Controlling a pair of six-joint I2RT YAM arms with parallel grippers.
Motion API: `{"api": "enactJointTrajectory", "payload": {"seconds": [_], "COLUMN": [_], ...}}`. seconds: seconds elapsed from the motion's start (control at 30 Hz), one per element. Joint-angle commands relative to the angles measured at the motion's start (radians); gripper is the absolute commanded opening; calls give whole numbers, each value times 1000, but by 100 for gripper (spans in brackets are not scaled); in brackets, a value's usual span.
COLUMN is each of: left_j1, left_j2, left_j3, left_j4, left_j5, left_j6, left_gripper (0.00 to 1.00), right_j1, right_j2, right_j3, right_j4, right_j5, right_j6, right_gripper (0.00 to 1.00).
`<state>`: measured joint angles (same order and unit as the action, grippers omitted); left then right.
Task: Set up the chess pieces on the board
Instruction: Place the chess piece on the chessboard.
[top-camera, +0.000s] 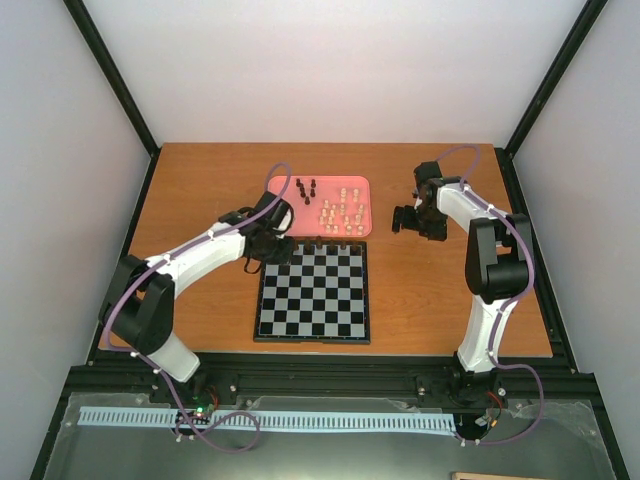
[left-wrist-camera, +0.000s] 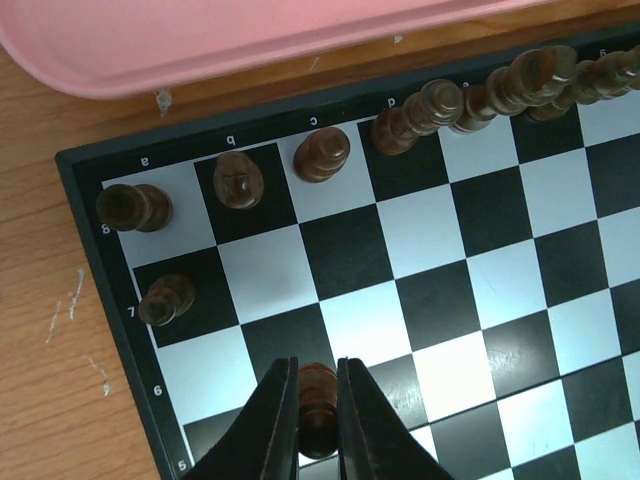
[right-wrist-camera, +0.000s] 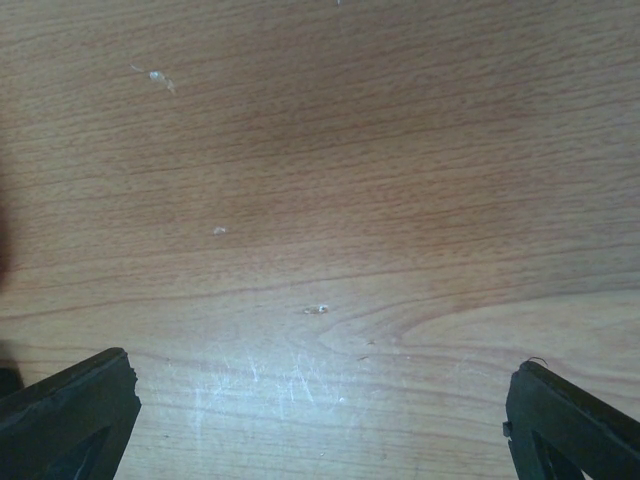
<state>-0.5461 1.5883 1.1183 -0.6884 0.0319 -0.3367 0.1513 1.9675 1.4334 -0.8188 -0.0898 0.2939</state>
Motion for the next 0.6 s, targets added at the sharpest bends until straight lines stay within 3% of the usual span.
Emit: {"api": "enactJointTrajectory", "payload": {"seconds": [0.0, 0.57], "left_j1": [2, 2], "left_j2": [15, 99], "left_j3": [-17, -23], "left_j4": [142, 236], "left_j5": [-3, -62], "left_j6": [-31, -37], "left_gripper": [1, 1], "right_j1": [4, 5], "right_j2": [-45, -32], "right_j3": [-6, 5], "right_j4": [1, -3], "right_j5": [10, 4], "right_j6": [8, 5], "right_gripper": [100, 100]}}
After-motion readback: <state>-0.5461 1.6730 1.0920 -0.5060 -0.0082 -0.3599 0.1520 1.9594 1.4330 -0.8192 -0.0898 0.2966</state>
